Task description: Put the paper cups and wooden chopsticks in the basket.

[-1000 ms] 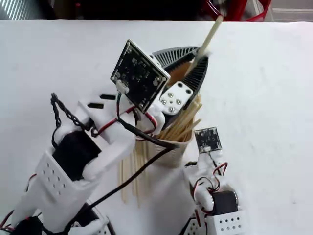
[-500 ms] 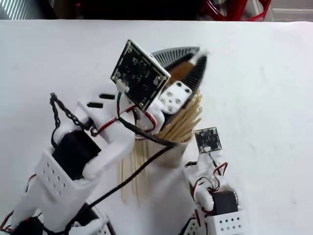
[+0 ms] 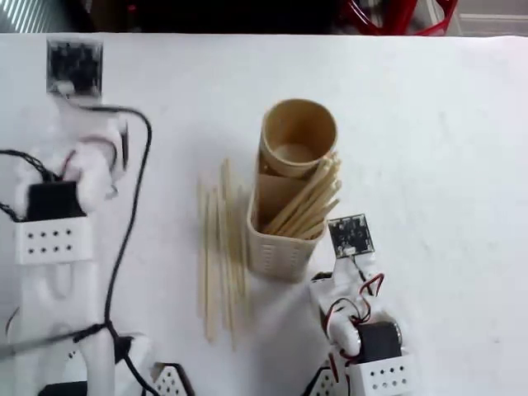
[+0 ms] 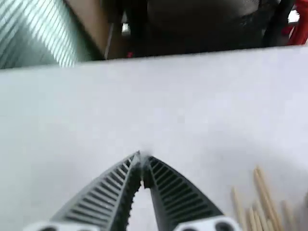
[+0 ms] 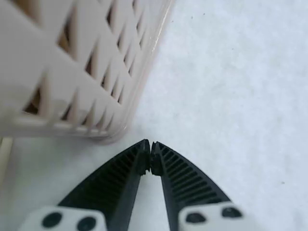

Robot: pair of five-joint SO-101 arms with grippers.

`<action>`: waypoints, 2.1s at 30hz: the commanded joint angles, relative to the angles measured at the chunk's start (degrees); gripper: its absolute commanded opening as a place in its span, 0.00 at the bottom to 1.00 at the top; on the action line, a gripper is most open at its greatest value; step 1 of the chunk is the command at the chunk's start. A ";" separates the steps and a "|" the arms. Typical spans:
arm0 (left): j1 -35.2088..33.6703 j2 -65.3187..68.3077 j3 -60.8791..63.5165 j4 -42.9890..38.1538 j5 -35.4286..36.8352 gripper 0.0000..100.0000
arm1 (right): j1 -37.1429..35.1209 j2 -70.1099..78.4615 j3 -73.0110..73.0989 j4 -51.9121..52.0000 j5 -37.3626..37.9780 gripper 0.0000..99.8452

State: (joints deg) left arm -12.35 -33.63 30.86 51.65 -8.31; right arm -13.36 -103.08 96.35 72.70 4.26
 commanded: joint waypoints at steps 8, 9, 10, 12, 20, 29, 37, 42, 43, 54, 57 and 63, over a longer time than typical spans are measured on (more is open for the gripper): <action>11.21 4.26 12.92 -4.22 3.25 0.11 | 0.13 -0.40 0.53 0.22 0.09 0.02; 11.30 7.43 11.34 -3.34 3.25 0.13 | 0.13 -0.40 0.53 0.22 0.09 0.02; 11.21 10.77 9.49 -2.64 3.25 0.15 | 0.22 -0.40 0.53 0.22 0.09 0.02; 11.47 17.36 6.86 -1.93 2.99 0.15 | 0.22 -0.40 0.53 0.22 0.09 0.02; 13.58 29.32 7.30 -2.11 3.16 0.14 | 0.31 -0.40 0.53 0.22 0.09 0.02; 17.80 29.23 8.53 -4.40 3.25 0.14 | 0.31 -0.40 0.53 0.22 0.09 0.02; 18.95 29.85 10.29 -7.03 2.90 0.14 | 0.31 -0.40 0.53 0.22 0.09 0.02; 19.47 29.93 10.37 -6.59 2.90 0.14 | 0.31 -0.40 0.53 0.22 0.09 0.02; 19.38 29.93 10.37 -6.59 2.99 0.14 | 0.31 -0.40 0.53 0.22 0.09 0.02; 19.03 30.02 9.93 -4.66 3.25 0.14 | 0.22 -0.40 0.53 0.22 0.09 0.02; 19.12 32.75 8.00 -3.52 3.25 0.14 | 0.22 -0.40 0.53 0.22 0.09 0.02; 17.80 41.45 -0.70 3.52 5.01 0.14 | 0.22 -0.40 0.53 0.22 0.09 0.02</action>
State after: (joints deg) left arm 6.20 5.32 34.64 52.88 -5.32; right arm -13.36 -103.08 96.35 72.70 4.26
